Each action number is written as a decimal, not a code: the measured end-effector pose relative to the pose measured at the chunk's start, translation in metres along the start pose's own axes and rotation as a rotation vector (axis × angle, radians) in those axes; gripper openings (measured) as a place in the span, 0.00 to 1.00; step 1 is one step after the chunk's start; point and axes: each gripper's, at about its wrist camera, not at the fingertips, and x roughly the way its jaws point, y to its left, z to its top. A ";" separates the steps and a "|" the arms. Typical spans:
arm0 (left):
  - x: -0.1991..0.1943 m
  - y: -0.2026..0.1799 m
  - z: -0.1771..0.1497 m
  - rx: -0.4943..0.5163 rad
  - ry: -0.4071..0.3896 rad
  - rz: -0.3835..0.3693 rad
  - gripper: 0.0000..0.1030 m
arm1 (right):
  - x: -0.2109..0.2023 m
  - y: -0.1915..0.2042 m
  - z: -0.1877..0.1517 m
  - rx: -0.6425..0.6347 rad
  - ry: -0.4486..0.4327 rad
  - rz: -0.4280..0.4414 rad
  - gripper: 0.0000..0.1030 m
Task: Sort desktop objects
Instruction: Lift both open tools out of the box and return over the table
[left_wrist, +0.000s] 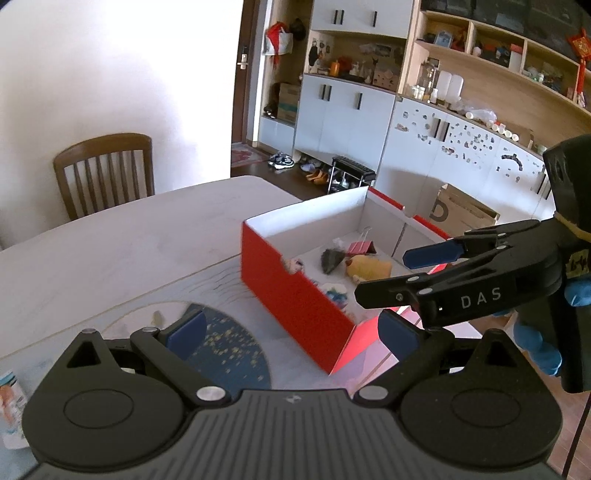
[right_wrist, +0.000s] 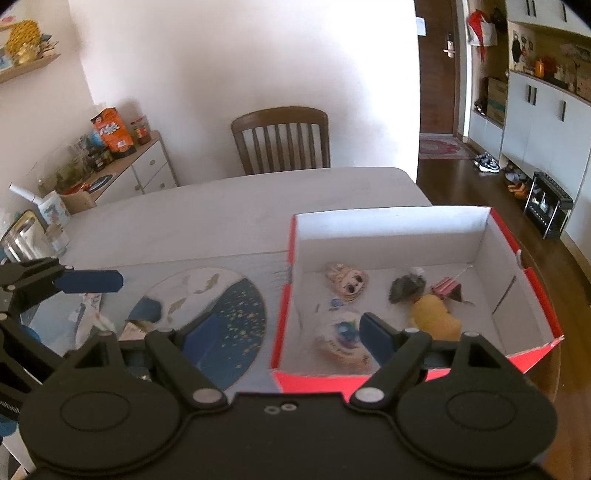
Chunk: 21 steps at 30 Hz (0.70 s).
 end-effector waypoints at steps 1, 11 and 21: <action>-0.004 0.003 -0.002 -0.005 0.000 0.002 0.97 | 0.000 0.006 -0.002 -0.003 0.001 0.002 0.82; -0.037 0.036 -0.035 -0.045 -0.004 0.054 0.97 | 0.004 0.055 -0.016 -0.047 0.020 0.028 0.82; -0.059 0.067 -0.074 -0.064 0.020 0.092 0.97 | 0.012 0.095 -0.030 -0.115 0.047 0.041 0.82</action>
